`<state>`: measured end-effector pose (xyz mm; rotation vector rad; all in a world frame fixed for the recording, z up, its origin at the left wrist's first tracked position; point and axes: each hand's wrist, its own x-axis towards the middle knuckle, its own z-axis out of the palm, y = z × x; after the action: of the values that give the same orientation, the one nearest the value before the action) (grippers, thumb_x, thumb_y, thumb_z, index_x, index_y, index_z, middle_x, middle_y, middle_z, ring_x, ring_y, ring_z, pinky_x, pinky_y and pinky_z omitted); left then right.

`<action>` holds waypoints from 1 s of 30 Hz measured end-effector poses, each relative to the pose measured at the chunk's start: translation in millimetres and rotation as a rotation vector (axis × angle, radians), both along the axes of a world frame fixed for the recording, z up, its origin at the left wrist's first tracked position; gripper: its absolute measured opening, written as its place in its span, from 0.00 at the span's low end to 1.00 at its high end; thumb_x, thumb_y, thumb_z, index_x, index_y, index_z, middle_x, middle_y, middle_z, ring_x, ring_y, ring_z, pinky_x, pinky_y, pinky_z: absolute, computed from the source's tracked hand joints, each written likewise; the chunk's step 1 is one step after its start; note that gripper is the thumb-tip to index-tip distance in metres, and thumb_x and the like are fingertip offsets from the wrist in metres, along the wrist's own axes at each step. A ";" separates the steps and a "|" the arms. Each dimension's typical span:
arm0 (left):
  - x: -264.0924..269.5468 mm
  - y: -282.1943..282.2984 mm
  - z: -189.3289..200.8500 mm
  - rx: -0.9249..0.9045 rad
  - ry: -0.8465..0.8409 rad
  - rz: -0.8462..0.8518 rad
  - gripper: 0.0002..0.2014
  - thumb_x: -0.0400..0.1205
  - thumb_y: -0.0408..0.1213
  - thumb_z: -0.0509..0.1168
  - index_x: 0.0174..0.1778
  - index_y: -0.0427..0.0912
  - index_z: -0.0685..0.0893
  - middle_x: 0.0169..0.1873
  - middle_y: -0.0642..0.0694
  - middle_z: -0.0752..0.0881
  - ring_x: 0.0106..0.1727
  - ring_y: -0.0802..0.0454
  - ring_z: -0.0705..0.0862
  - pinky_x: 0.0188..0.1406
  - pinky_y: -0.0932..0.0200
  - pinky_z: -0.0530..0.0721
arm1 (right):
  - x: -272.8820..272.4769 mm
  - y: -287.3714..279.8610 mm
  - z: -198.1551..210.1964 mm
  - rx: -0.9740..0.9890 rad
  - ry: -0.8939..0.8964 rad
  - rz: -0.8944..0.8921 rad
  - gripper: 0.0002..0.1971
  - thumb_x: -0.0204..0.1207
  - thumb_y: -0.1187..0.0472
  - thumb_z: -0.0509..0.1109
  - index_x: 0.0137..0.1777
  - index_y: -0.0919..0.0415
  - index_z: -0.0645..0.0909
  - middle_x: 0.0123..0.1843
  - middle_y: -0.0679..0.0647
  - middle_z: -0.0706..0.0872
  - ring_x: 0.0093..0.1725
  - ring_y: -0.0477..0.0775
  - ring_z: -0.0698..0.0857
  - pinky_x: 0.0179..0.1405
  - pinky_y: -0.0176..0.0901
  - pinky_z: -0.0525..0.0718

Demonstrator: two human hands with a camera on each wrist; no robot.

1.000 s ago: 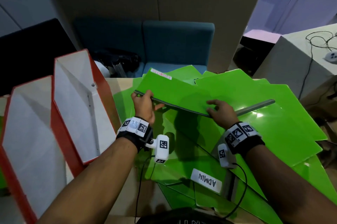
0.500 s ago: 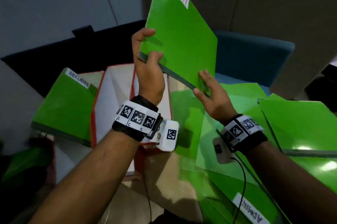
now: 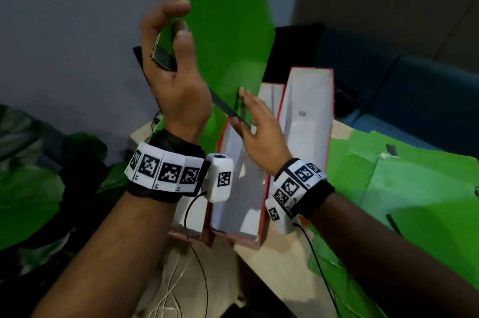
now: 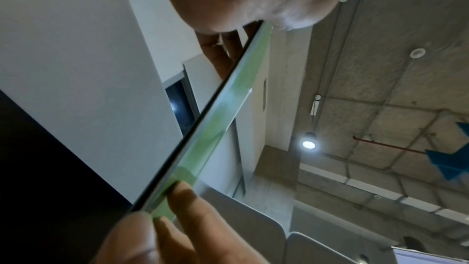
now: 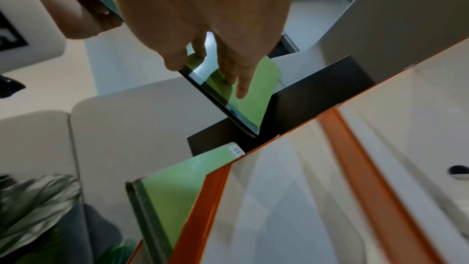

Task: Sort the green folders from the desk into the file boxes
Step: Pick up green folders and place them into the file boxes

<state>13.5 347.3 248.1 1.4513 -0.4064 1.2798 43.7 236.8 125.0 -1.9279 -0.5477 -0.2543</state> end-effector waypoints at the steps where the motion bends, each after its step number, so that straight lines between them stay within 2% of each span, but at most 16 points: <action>1: -2.0 11.1 -1.0 0.007 -0.009 0.019 0.17 0.83 0.17 0.51 0.61 0.40 0.70 0.49 0.44 0.76 0.53 0.59 0.76 0.57 0.65 0.74 | -1.6 12.3 -0.3 -0.002 0.019 0.036 0.29 0.82 0.53 0.66 0.82 0.49 0.62 0.82 0.52 0.66 0.79 0.43 0.63 0.76 0.40 0.66; 3: -5.3 33.7 -3.8 0.000 -0.045 0.043 0.15 0.82 0.17 0.51 0.60 0.36 0.70 0.50 0.42 0.76 0.54 0.63 0.77 0.60 0.65 0.74 | -4.0 34.8 1.4 -0.008 0.046 0.088 0.30 0.82 0.52 0.65 0.82 0.47 0.59 0.83 0.50 0.62 0.76 0.36 0.60 0.74 0.36 0.62; 5: -8.1 55.1 -7.5 -0.002 -0.072 0.066 0.14 0.82 0.18 0.51 0.59 0.36 0.69 0.50 0.40 0.75 0.55 0.66 0.78 0.62 0.65 0.74 | -6.9 55.1 2.9 -0.011 0.059 0.126 0.31 0.82 0.51 0.64 0.83 0.46 0.57 0.84 0.49 0.59 0.75 0.33 0.57 0.76 0.36 0.60; 8: -8.7 80.2 -15.9 0.026 -0.022 0.121 0.13 0.83 0.18 0.51 0.58 0.38 0.70 0.48 0.43 0.75 0.52 0.69 0.77 0.58 0.67 0.74 | -12.7 78.5 -1.4 -0.053 0.152 0.208 0.33 0.82 0.48 0.63 0.84 0.45 0.52 0.86 0.47 0.53 0.77 0.37 0.54 0.78 0.42 0.56; 12: -2.3 98.5 -39.4 -0.004 0.179 0.166 0.14 0.82 0.20 0.55 0.50 0.46 0.73 0.45 0.49 0.75 0.44 0.65 0.76 0.49 0.63 0.75 | -18.1 91.8 -16.9 -0.184 0.227 0.249 0.36 0.82 0.49 0.63 0.85 0.50 0.49 0.86 0.46 0.47 0.82 0.44 0.52 0.74 0.34 0.48; 15: 3.2 107.4 -62.4 -0.002 0.273 0.207 0.16 0.81 0.20 0.57 0.47 0.50 0.72 0.41 0.53 0.75 0.41 0.61 0.75 0.45 0.61 0.77 | -18.6 94.8 -23.2 -0.212 0.249 0.279 0.37 0.82 0.54 0.66 0.84 0.44 0.47 0.86 0.42 0.44 0.82 0.45 0.53 0.76 0.37 0.53; 18: 5.6 117.0 -77.6 0.051 0.265 0.243 0.18 0.81 0.19 0.57 0.44 0.51 0.71 0.39 0.54 0.74 0.39 0.54 0.73 0.43 0.56 0.76 | -16.6 98.3 -24.5 -0.246 0.206 0.326 0.39 0.81 0.59 0.67 0.83 0.40 0.48 0.86 0.41 0.43 0.83 0.47 0.53 0.78 0.43 0.61; 21: 5.3 126.1 -80.9 0.044 0.221 0.274 0.18 0.81 0.18 0.57 0.42 0.50 0.71 0.38 0.53 0.74 0.38 0.53 0.73 0.44 0.57 0.75 | -17.2 103.4 -25.9 -0.309 0.142 0.349 0.39 0.80 0.60 0.68 0.84 0.42 0.48 0.85 0.41 0.44 0.83 0.51 0.55 0.78 0.49 0.65; 24: 2.6 133.5 -81.0 0.036 0.179 0.320 0.19 0.79 0.17 0.58 0.42 0.51 0.72 0.38 0.50 0.75 0.38 0.46 0.75 0.42 0.52 0.77 | -21.1 109.8 -32.6 -0.335 0.059 0.301 0.40 0.78 0.58 0.71 0.83 0.46 0.51 0.85 0.43 0.48 0.82 0.54 0.61 0.75 0.57 0.72; 27: -0.4 139.0 -80.9 0.012 0.193 0.362 0.18 0.77 0.18 0.60 0.41 0.49 0.72 0.36 0.40 0.75 0.35 0.38 0.75 0.39 0.48 0.77 | -22.1 116.2 -40.1 -0.339 0.012 0.257 0.42 0.74 0.58 0.75 0.83 0.49 0.53 0.83 0.47 0.52 0.81 0.55 0.61 0.74 0.58 0.73; 30: -7.2 146.2 -80.9 -0.003 0.239 0.364 0.17 0.75 0.19 0.61 0.41 0.49 0.73 0.36 0.38 0.77 0.34 0.39 0.76 0.38 0.55 0.77 | -19.6 120.3 -47.1 -0.359 -0.042 0.248 0.42 0.73 0.55 0.76 0.82 0.51 0.55 0.79 0.50 0.58 0.76 0.55 0.68 0.70 0.56 0.78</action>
<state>6.3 493.5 167.2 1.7053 0.0215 1.3650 24.2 357.1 77.8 -2.1753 -0.9016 -0.0369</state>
